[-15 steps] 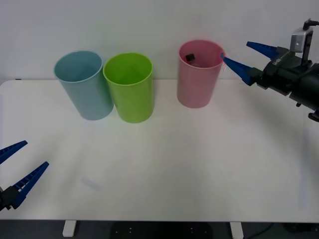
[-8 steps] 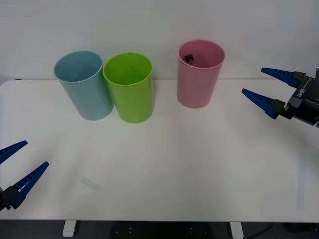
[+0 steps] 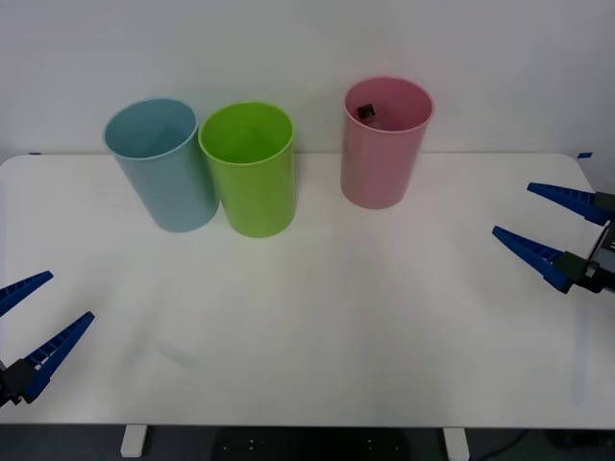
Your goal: Grasp the object on the table and drop it into the matching bin: aluminum can to the light blue bin, PET bottle to the pink bin.
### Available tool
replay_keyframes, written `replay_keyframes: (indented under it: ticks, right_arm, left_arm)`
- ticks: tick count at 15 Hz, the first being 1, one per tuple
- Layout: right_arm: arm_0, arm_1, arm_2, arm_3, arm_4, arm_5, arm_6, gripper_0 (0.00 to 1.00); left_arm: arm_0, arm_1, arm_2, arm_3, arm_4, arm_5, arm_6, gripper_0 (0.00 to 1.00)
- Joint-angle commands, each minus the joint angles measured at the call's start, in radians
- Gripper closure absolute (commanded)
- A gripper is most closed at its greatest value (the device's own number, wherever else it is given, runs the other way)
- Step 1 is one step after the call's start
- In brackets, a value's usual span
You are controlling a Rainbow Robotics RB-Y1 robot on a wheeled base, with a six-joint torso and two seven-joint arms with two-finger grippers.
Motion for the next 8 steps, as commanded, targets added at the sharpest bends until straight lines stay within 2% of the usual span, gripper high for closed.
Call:
replay_keyframes:
  ticks: [1, 5, 8]
  right_arm:
    - [0.062, 0.079, -0.072, -0.037, 0.092, -0.033, -0.019, 0.0]
    - [0.119, 0.184, -0.132, -0.074, 0.184, -0.082, -0.046, 0.0]
    - [0.151, 0.205, -0.15, -0.082, 0.204, -0.119, -0.05, 0.0]
  left_arm:
    - [0.0, 0.0, 0.0, 0.0, 0.0, 0.0, 0.0, 0.0]
    - [0.0, 0.0, 0.0, 0.0, 0.0, 0.0, 0.0, 0.0]
    - [0.0, 0.0, 0.0, 0.0, 0.0, 0.0, 0.0, 0.0]
